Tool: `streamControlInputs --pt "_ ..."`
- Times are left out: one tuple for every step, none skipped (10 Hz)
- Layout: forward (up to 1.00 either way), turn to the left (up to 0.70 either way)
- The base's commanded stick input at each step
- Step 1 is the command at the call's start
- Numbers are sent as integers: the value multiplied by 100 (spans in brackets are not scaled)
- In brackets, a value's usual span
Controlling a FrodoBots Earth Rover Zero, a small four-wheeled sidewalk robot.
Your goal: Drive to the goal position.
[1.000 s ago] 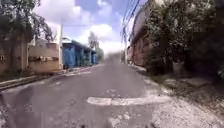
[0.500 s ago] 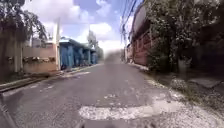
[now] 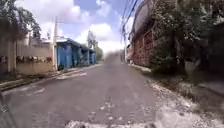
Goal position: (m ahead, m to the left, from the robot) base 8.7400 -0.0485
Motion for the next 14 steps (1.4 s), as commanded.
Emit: streamControlInputs --pt "70 0" --pt "70 0" --pt "70 0" --pt "70 0" --pt "70 0" --pt "70 0" --pt "70 0" --pt "70 0" --pt "70 0" --pt "70 0" --pt "70 0" --pt "70 0" --pt "70 0" --pt "70 0"
